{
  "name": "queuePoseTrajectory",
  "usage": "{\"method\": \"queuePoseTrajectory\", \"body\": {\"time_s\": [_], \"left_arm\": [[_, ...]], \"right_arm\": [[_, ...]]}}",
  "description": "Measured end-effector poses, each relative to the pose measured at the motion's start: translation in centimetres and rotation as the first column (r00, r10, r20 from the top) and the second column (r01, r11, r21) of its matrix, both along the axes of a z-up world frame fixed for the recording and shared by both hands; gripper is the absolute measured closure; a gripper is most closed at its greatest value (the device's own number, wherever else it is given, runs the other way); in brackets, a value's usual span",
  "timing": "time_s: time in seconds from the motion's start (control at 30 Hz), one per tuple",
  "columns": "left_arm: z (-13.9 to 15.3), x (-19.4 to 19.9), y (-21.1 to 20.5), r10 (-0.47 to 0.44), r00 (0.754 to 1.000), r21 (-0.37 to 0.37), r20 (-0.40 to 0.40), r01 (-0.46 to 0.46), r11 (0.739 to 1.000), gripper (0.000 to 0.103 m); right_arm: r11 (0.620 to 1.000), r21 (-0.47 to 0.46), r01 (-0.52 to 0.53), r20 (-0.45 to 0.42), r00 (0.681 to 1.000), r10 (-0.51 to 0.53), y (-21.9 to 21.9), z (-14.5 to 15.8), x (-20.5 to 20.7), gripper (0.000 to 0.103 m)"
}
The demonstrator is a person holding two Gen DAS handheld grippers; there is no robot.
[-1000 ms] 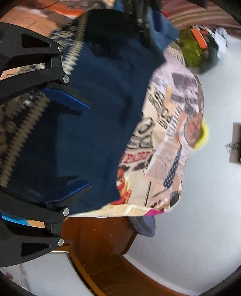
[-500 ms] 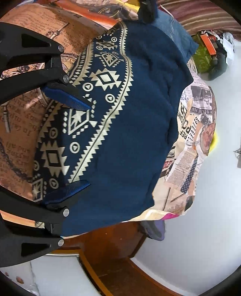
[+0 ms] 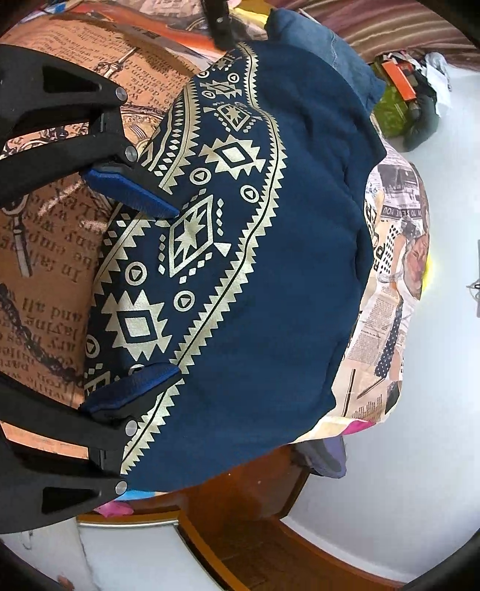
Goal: Fold large clothes
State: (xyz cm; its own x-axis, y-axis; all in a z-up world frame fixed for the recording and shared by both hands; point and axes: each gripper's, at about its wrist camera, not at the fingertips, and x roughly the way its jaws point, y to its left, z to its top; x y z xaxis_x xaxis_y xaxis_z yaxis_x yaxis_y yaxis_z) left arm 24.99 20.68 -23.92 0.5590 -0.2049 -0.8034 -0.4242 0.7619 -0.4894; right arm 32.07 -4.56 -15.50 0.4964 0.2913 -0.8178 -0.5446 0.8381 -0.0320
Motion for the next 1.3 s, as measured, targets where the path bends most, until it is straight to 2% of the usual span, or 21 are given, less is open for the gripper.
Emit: {"method": "queuePoseTrajectory", "body": {"time_s": [0.13,0.17,0.27,0.43,0.57,0.67,0.73,0.8,0.93,1.03,1.13,1.3], "left_arm": [[-1.7,1.4,0.2,0.0,0.999,-0.153,0.044,0.007,0.988,0.016],[-2.0,1.8,0.4,0.007,0.998,-0.149,0.055,0.001,0.989,0.016],[-2.5,2.8,0.7,0.044,0.997,-0.053,0.067,-0.04,0.998,0.016],[-3.3,4.3,1.1,0.086,0.991,-0.104,0.105,-0.075,0.992,0.016],[-2.7,5.9,0.4,0.024,0.993,-0.053,0.114,-0.018,0.998,0.016],[-2.1,6.1,-0.1,0.039,0.992,-0.034,0.117,-0.035,0.999,0.035],[-1.3,5.8,-0.5,0.049,0.991,-0.054,0.128,-0.043,0.998,0.061],[0.1,5.4,-1.0,0.038,0.989,-0.038,0.14,-0.033,0.999,0.074],[5.0,4.8,-3.3,-0.039,0.976,0.147,0.216,0.007,0.989,0.092],[8.8,4.2,-4.1,-0.064,0.957,0.207,0.283,0.004,0.978,0.095],[12.3,3.2,-4.4,-0.088,0.93,0.204,0.357,0.014,0.979,0.097],[16.1,1.8,-4.1,-0.085,0.897,0.238,0.434,-0.023,0.971,0.097]], "right_arm": [[1.0,0.023,0.003,-0.021,1.0,-0.002,-0.3,-0.2,0.2,0.023],[1.0,0.029,0.002,-0.025,1.0,-0.002,-0.3,-0.2,0.3,0.023],[0.999,0.043,-0.004,-0.032,0.999,0.005,-0.5,-0.4,0.5,0.023],[0.996,0.088,0.0,-0.06,0.998,0.006,-1.0,-0.8,0.8,0.023],[0.996,0.093,-0.002,-0.07,0.998,0.008,-0.9,-0.9,0.8,0.022],[0.997,0.075,-0.004,-0.067,0.998,0.009,-0.7,-0.9,0.7,0.022],[0.998,0.061,-0.006,-0.066,0.998,0.01,-0.5,-0.8,0.7,0.022],[0.999,0.051,-0.004,-0.074,0.997,0.008,-0.4,-0.6,0.7,0.022],[0.996,0.084,-0.022,-0.078,0.997,0.029,-0.2,0.7,0.6,0.022],[0.994,0.109,-0.023,-0.058,0.998,0.029,0.3,2.3,0.8,0.022],[0.99,0.143,-0.014,-0.025,1.0,0.018,1.0,4.2,1.2,0.022],[0.976,0.215,-0.03,0.002,1.0,0.031,3.2,6.2,1.6,0.022]]}}
